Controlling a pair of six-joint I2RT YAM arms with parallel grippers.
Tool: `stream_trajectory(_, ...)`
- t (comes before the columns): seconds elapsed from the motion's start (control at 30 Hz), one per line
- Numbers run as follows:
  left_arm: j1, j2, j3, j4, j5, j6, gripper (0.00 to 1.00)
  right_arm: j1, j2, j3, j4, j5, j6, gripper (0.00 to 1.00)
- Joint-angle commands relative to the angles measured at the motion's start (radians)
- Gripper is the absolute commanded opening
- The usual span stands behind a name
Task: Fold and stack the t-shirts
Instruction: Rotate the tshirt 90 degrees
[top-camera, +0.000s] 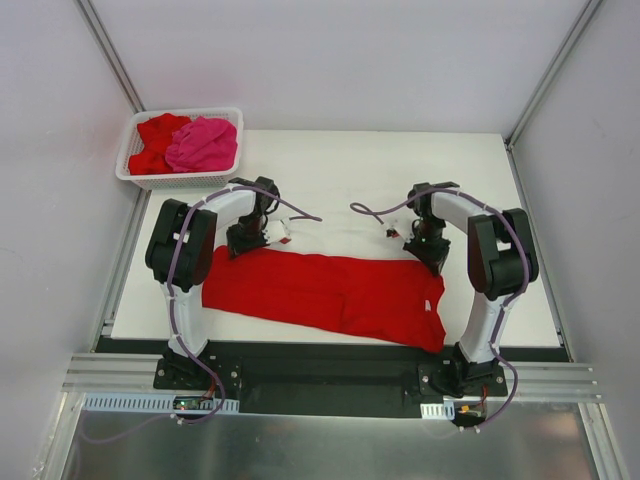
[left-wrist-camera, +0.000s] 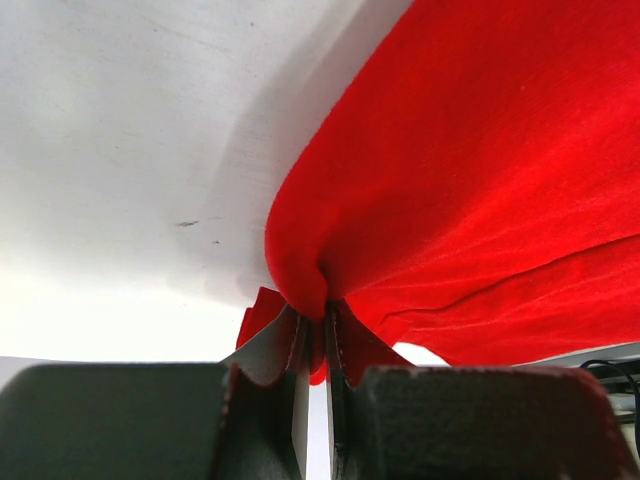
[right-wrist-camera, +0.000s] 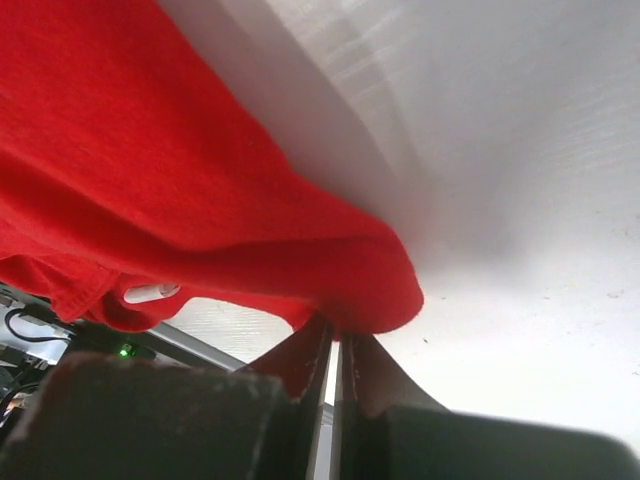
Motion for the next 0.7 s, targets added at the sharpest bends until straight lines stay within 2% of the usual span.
stream_trajectory(0.0,-0.001,-0.009,0.026,-0.033,-0.031,-0.014,0.01,-0.028,0.016,0.035,-0.032,0.041,-0.004,0.01)
stream_trajectory(0.37,-0.001,0.060,0.170,-0.035,-0.034,-0.027,0.01,-0.084,0.036,0.139,-0.001,0.150,-0.050,0.01)
stream_trajectory(0.67,-0.002,0.079,0.179,-0.035,-0.017,-0.039,0.01,-0.090,0.056,0.195,0.049,0.161,-0.061,0.01)
